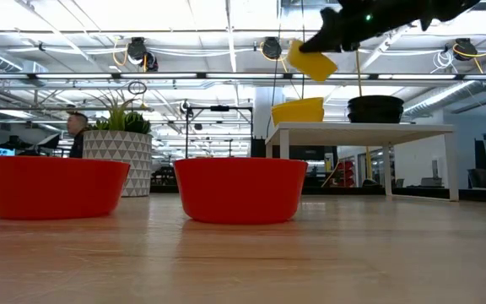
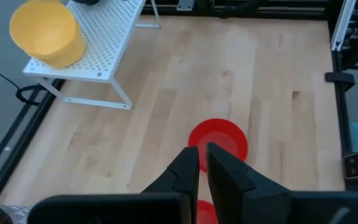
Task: Pick & Place Mini bowls
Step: Stack the yellow bowl on top of the yellow bowl on the shelf
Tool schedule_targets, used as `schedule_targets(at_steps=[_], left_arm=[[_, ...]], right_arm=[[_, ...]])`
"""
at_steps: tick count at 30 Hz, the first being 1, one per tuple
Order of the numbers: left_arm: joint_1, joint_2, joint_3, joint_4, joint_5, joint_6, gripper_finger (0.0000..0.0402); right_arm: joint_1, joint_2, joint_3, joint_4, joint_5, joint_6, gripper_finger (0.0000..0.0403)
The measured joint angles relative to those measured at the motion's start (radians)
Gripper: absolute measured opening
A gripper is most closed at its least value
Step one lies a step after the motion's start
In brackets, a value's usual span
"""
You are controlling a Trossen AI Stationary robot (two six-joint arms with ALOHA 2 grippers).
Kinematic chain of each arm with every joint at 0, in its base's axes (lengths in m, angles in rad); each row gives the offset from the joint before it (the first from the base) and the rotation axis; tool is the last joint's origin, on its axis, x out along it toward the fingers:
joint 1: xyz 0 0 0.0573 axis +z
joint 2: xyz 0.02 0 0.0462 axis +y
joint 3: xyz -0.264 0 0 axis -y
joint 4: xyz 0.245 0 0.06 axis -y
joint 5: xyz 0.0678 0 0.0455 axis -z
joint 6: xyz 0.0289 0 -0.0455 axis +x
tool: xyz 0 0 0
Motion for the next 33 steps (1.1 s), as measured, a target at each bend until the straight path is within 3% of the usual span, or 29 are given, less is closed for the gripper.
schedule_targets(at_steps=[6,9,19,25,33], left_arm=[[0.027,0.0,0.0,0.0,-0.001,0.061,0.0037],[0.047,0.0,0.0,0.0,-0.001,0.091,0.0037],[0.11,0.0,0.0,-0.001,0.0,0.177,0.0037],[0.131,0.0,0.0,-0.007,0.001,0.202,0.0037],[0.143,0.0,0.0,-0.008,0.002,0.201,0.0037]], right_arm=[[-0.136,0.041,0.0,0.024,-0.002,-0.002,0.0],[-0.167,0.063,0.0,0.025,-0.061,0.009,0.0],[-0.176,0.104,0.0,0.05,-0.11,-0.019,0.0],[-0.176,0.104,0.0,0.029,-0.21,0.008,0.0],[-0.176,0.109,0.0,-0.005,-0.21,0.008,0.0]])
